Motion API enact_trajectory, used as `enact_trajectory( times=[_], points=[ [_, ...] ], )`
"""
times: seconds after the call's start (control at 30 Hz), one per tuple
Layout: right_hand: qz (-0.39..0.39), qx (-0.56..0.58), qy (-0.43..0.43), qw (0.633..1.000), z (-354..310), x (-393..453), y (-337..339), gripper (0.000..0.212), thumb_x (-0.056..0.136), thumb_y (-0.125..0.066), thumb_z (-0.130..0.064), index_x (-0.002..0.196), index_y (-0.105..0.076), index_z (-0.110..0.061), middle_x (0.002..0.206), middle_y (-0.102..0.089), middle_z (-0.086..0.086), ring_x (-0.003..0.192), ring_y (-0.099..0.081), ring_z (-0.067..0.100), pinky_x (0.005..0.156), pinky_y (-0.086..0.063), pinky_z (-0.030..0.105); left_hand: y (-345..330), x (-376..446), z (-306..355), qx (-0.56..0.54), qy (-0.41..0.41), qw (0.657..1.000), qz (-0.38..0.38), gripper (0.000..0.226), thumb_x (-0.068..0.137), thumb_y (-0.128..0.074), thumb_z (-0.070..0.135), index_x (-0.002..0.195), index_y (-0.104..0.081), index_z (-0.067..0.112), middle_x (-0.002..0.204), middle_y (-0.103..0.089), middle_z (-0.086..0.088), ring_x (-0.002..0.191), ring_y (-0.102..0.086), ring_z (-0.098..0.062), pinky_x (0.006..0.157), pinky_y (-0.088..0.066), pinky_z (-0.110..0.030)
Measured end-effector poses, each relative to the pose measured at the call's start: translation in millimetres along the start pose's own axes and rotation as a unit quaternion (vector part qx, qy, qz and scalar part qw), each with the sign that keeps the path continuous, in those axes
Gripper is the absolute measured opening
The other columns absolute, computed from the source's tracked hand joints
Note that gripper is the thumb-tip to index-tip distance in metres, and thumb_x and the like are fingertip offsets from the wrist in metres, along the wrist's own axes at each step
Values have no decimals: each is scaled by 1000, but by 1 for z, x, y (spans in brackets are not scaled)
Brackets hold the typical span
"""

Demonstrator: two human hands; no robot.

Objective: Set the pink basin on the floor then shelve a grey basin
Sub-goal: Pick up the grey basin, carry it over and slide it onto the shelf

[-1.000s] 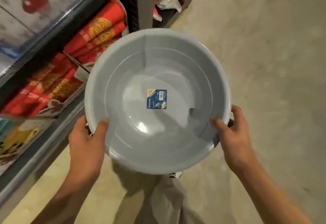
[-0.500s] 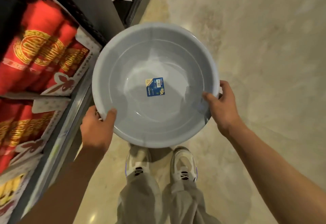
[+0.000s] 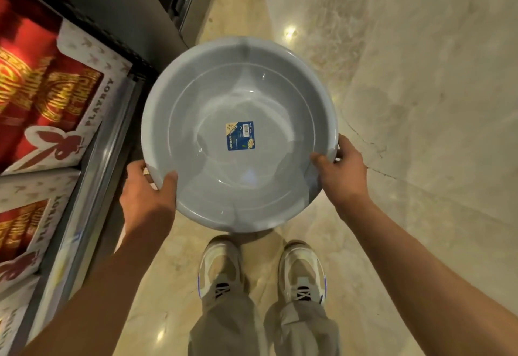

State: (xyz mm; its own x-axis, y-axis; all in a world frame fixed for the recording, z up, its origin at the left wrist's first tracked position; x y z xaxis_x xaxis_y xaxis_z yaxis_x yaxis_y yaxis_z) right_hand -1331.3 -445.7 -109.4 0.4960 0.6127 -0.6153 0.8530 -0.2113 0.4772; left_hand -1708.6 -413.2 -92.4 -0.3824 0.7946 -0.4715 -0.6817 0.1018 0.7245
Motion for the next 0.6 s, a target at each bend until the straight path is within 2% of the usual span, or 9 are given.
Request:
enact_trajectory(
  times=[0.07, 0.17, 0.23, 0.33, 0.4, 0.47, 0.53, 0.6],
  points=[
    [-3, 4, -11, 1000, 7, 2, -3, 48, 90, -64, -16, 133, -61, -36, 96, -70, -11, 93, -71, 20, 85, -61, 45, -3, 5, -7, -19, 24, 1000, -3, 44, 93, -70, 30, 130, -51, 16, 90, -54, 15, 77, -55, -4, 59, -40, -15],
    [-10, 3, -24, 1000, 15, 5, -6, 49, 92, -65, -17, 138, -58, -32, 97, -68, -12, 92, -69, 14, 83, -60, 41, -12, 14, -21, -74, 85, 993, -47, 46, 90, -71, 24, 131, -53, 15, 94, -61, 7, 87, -66, -16, 66, -55, -31],
    [-11, -10, -35, 999, 20, 6, -7, 38, 94, -64, -18, 131, -61, -25, 96, -66, -13, 89, -67, 11, 82, -59, 40, -16, 16, -24, -86, 95, 989, -78, 46, 92, -71, 21, 133, -53, 14, 99, -64, 3, 90, -68, -21, 66, -57, -32],
    [3, -4, -41, 999, 22, 4, -5, 19, 96, -62, -19, 113, -62, -28, 93, -65, -14, 88, -65, 9, 72, -55, 31, -13, 13, -19, -97, 84, 987, -102, 47, 92, -72, 21, 133, -49, 20, 103, -63, 6, 91, -67, -19, 61, -56, -26],
    [16, 21, -44, 999, 18, 1, 1, 18, 97, -60, -17, 110, -62, -29, 94, -66, -12, 87, -66, 11, 65, -51, 26, -11, 9, -12, -121, 84, 982, -117, 46, 90, -74, 19, 128, -48, 23, 107, -64, 1, 93, -69, -21, 61, -57, -25],
    [29, 33, -45, 998, 11, -5, 11, 16, 96, -60, -15, 106, -63, -26, 92, -67, -9, 83, -66, 14, 63, -51, 27, -6, 1, -3, -146, 86, 977, -131, 45, 90, -74, 17, 126, -47, 22, 111, -64, -4, 96, -70, -23, 60, -60, -24],
    [37, 38, -34, 998, -2, -13, 27, 12, 92, -59, -13, 95, -65, -23, 84, -67, -6, 75, -64, 16, 60, -48, 27, 4, -9, 11, -171, 80, 972, -138, 45, 90, -74, 14, 126, -47, 20, 115, -64, -10, 98, -71, -27, 59, -62, -24],
    [50, 45, -11, 998, -22, -26, 48, 14, 87, -59, -14, 85, -65, -27, 75, -66, -10, 67, -61, 11, 57, -47, 24, 16, -20, 32, -190, 72, 970, -132, 45, 89, -73, 9, 124, -46, 20, 118, -63, -13, 99, -71, -30, 60, -62, -28]
  ],
)
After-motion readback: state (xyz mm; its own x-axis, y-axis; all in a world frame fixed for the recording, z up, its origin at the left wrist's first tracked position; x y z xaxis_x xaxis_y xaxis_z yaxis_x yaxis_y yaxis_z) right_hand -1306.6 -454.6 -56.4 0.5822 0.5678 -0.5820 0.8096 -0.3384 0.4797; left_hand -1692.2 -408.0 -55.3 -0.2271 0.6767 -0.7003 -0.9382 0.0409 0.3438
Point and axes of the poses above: each hand's wrist, its own x-axis towards the middle knuckle, its own y-axis out of the back of the hand, z = x × y, the point moved 9 cm from there along x, towards the middle knuckle
